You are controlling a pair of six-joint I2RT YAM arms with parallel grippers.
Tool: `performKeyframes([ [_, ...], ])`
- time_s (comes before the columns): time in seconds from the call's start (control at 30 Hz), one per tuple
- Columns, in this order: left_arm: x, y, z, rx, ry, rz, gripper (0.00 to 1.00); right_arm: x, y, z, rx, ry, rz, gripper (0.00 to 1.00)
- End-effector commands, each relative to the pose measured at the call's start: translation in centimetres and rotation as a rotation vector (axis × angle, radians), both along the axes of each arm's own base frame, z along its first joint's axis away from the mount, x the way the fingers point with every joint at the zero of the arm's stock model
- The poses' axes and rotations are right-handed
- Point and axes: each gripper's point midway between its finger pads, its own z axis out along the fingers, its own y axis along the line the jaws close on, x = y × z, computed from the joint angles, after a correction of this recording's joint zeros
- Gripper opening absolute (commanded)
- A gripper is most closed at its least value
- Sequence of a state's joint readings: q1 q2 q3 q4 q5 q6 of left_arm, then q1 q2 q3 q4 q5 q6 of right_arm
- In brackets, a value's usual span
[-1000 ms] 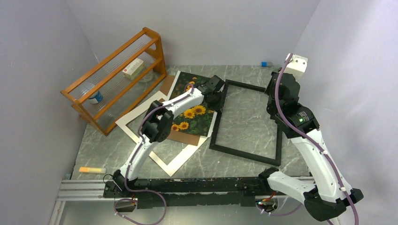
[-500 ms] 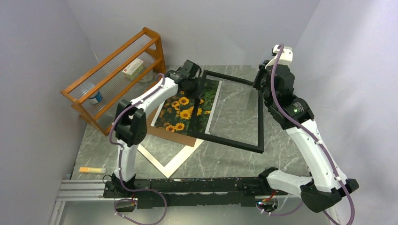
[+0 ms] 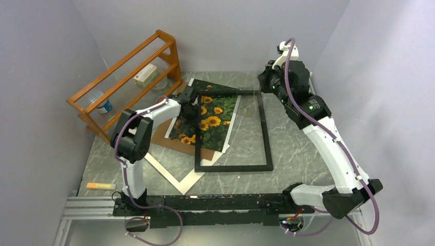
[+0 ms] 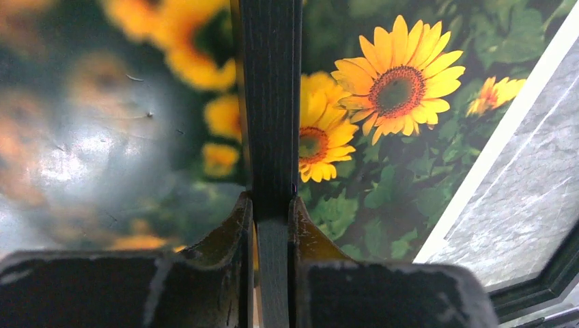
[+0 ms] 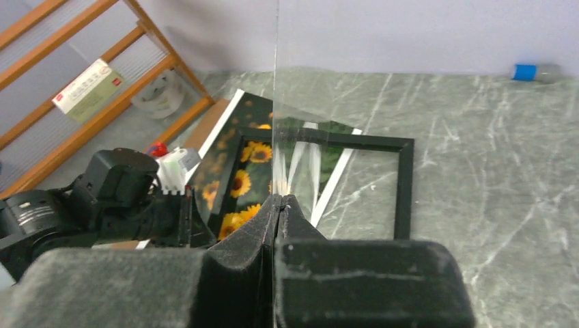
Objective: Put the photo into the frame
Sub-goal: Move the photo frame to the center of the board, then adjust the photo frame item.
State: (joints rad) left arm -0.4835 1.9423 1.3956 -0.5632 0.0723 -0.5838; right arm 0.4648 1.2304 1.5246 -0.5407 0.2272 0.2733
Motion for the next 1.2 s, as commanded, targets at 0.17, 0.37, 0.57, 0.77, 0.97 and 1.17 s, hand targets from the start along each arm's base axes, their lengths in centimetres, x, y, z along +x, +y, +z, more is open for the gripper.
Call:
performKeyframes([
  [0.17, 2.8, -0.1, 9.0, -0.152, -0.252, 0.004, 0.53, 0.5, 1.6, 5.0, 0.214, -0.048, 0.007, 0.0],
  [0.37, 2.8, 1.3, 17.3, -0.249, -0.399, 0.076, 0.72, 0.8, 1.5, 7.1, 0.331, -0.094, -0.038, 0.0],
  [0.57, 2.6, -1.1, 26.8, -0.571, -0.496, 0.117, 0.94, 1.5, 0.2, 10.4, 0.574, -0.172, -0.163, 0.0],
  [0.77, 2.8, -3.4, 33.7, -0.996, -0.447, 0.226, 0.94, 2.2, -0.6, 13.2, 0.833, -0.196, -0.256, 0.0],
  [0.97, 3.4, -3.7, 36.8, -1.366, -0.259, 0.401, 0.93, 2.4, 0.0, 14.2, 0.946, -0.183, -0.247, 0.0],
  [1.17, 3.6, -4.4, 38.7, -1.555, -0.091, 0.456, 0.86, 2.7, 1.0, 13.6, 0.969, -0.154, -0.212, 0.0],
])
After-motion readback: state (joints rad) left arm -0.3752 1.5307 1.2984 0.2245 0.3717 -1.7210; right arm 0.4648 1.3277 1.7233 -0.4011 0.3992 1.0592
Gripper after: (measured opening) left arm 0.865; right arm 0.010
